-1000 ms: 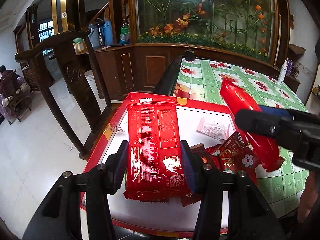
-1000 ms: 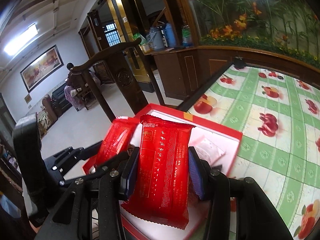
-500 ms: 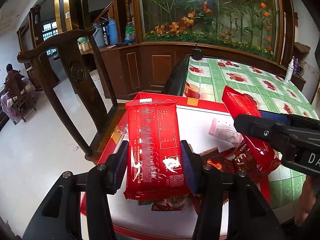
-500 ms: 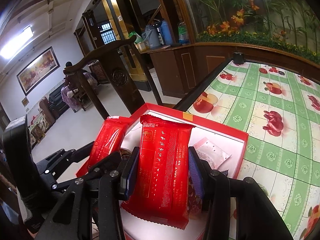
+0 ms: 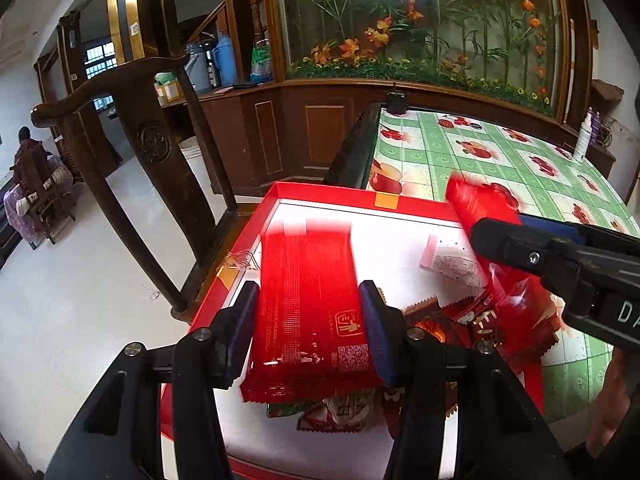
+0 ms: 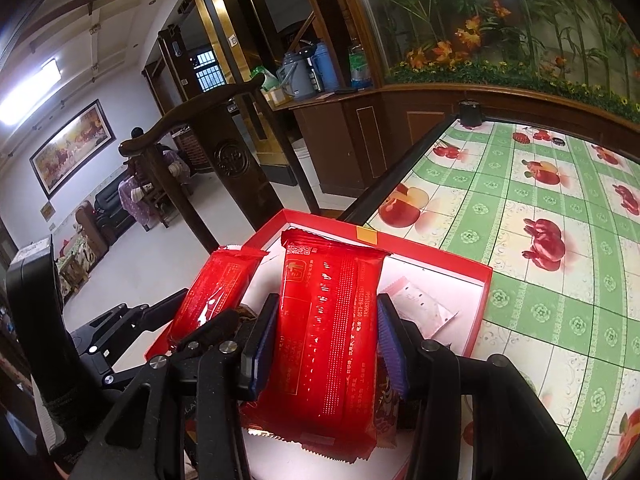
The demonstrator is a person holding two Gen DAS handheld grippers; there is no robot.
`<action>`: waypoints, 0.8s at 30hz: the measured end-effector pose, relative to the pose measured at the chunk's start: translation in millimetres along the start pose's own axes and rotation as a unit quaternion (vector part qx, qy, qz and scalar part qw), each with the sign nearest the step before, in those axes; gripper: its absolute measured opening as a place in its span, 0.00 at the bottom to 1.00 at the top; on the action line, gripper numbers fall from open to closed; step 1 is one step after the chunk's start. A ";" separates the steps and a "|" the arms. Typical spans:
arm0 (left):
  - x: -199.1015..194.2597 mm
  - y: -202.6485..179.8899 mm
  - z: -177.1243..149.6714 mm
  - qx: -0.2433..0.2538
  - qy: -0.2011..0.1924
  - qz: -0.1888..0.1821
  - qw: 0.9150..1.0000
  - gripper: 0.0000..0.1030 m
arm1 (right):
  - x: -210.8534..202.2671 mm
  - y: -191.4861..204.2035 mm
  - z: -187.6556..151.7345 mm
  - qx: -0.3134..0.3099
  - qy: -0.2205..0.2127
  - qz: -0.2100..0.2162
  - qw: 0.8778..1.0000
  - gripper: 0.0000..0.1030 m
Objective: Organize snacks
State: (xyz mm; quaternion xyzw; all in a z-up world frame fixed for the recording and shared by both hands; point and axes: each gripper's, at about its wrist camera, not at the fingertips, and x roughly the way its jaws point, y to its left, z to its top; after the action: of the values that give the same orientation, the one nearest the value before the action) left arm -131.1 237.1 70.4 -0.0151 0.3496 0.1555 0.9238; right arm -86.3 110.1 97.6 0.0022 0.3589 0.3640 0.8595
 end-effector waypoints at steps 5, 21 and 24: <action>-2.2 -5.4 1.8 0.009 0.001 0.026 1.000 0.81 | -9.1 -2.4 0.5 -0.005 -0.025 -0.018 1.000 0.57; -44.8 -34.9 0.0 0.025 -0.025 0.047 0.998 0.81 | -56.3 -35.0 -32.6 0.032 -0.045 -0.045 0.997 0.59; -57.6 -40.2 -1.5 0.029 -0.033 0.034 0.998 0.81 | -71.7 -37.2 -41.0 0.036 -0.054 -0.053 0.997 0.59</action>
State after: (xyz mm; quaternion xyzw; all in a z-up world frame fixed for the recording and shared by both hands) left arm -160.8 182.7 103.5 0.0289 0.3232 0.1767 0.9293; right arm -122.7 27.2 101.3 0.0335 0.3245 0.3045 0.8949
